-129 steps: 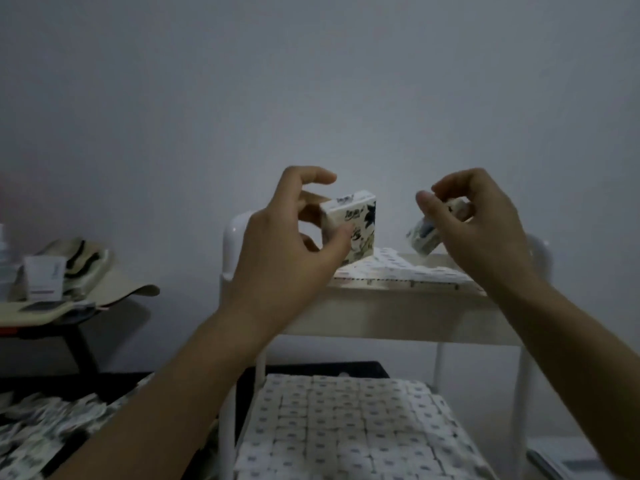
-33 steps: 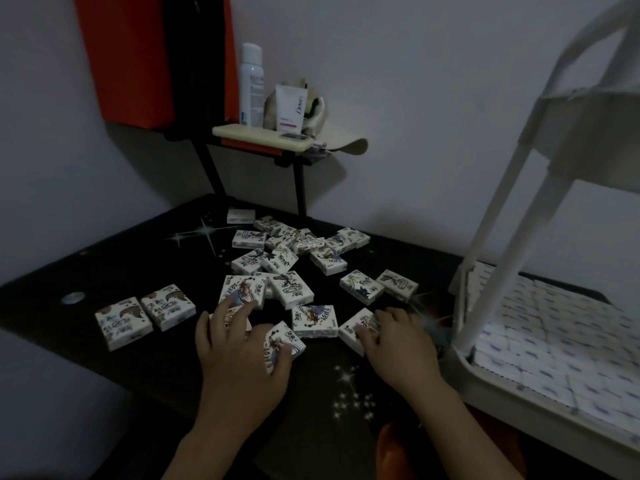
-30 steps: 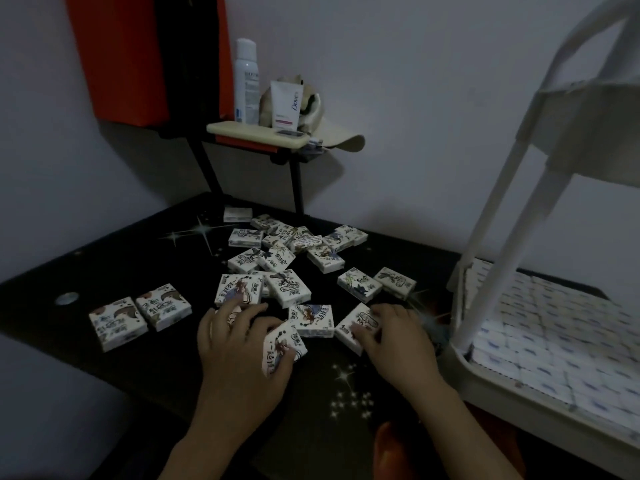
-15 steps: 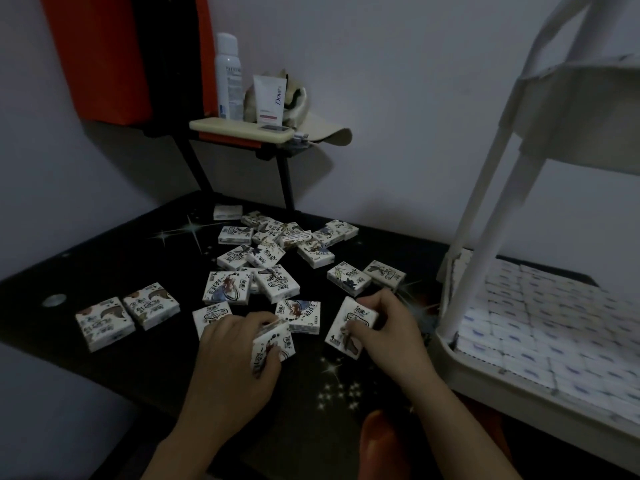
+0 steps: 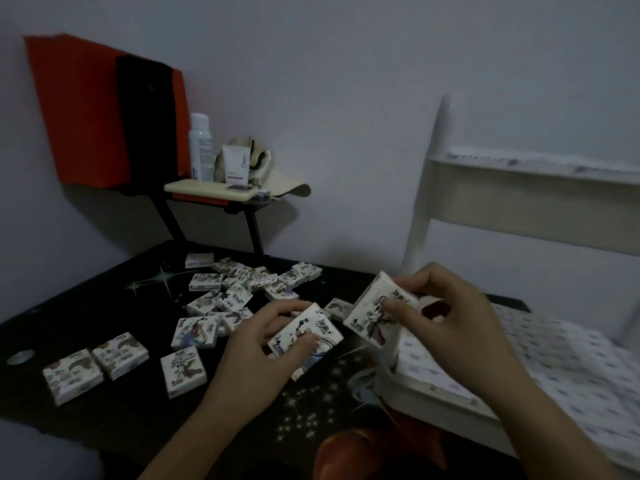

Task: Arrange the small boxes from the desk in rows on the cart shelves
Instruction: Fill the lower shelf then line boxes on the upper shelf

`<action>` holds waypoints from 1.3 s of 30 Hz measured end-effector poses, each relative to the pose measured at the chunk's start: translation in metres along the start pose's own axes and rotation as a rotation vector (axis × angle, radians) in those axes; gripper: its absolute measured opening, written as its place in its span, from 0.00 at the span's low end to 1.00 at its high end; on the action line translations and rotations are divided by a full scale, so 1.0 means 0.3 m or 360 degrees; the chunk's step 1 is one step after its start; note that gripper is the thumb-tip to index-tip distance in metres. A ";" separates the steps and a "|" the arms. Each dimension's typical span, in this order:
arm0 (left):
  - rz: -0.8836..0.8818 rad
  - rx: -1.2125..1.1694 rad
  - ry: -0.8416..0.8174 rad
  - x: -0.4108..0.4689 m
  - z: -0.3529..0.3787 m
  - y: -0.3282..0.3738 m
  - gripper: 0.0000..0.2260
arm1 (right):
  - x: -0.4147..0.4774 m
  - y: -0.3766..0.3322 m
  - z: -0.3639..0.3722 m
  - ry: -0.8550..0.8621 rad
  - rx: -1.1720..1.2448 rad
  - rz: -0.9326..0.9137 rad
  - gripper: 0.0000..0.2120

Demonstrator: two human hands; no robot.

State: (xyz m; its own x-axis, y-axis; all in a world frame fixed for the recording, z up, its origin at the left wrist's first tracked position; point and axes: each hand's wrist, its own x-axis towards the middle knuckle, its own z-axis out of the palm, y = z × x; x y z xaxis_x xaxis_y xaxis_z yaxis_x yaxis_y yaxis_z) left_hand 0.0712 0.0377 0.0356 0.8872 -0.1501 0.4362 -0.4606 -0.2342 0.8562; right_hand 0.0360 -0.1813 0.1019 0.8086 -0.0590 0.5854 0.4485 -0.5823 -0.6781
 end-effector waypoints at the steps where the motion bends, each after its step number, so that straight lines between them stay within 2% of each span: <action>1: 0.0049 -0.0053 -0.0046 0.013 0.021 0.044 0.13 | 0.000 -0.024 -0.055 0.0055 -0.0020 -0.0034 0.07; 6: 0.0331 -0.0275 -0.0192 0.092 0.150 0.261 0.10 | 0.007 -0.140 -0.319 0.0334 -0.0013 -0.0201 0.08; 11: 0.0580 -0.0550 -0.0343 0.201 0.276 0.504 0.19 | 0.084 -0.187 -0.555 0.0703 -0.0021 -0.0371 0.09; 15: 0.0784 -0.0499 -0.0318 0.307 0.367 0.657 0.20 | 0.174 -0.177 -0.735 0.0886 -0.0264 -0.0336 0.14; 19: 0.0741 -0.0391 -0.0342 0.412 0.428 0.780 0.13 | 0.289 -0.116 -0.877 0.0957 -0.0697 -0.0200 0.13; 21: 0.0759 -0.0331 -0.0318 0.464 0.446 0.835 0.11 | 0.347 -0.082 -0.927 0.0887 -0.0905 -0.0086 0.11; 26: 0.0777 -0.0045 -0.0323 0.616 0.505 0.917 0.12 | 0.452 -0.025 -0.992 0.0445 -0.1435 0.0181 0.09; 30: 0.0713 0.0190 -0.0421 0.720 0.582 0.949 0.14 | 0.498 0.034 -1.007 0.0348 -0.1735 0.0268 0.09; 33: 0.0698 0.0344 -0.0470 0.765 0.638 0.977 0.15 | 0.504 0.077 -1.009 0.0258 -0.1648 0.0384 0.10; 37: 0.0425 0.0089 -0.0701 0.802 0.681 0.997 0.15 | 0.490 0.108 -1.032 0.0137 -0.1370 0.0488 0.09; 39: 0.0361 0.0049 -0.0725 0.815 0.690 0.990 0.14 | 0.477 0.113 -1.034 0.0036 -0.1179 0.0542 0.08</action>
State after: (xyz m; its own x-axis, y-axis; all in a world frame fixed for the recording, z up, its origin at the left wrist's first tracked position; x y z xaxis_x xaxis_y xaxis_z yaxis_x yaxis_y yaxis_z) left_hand 0.1461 -0.2675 0.3391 0.6662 -0.6026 0.4394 -0.6470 -0.1740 0.7423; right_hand 0.0489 -0.4611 0.3006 0.8437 -0.3414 0.4144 -0.1952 -0.9140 -0.3556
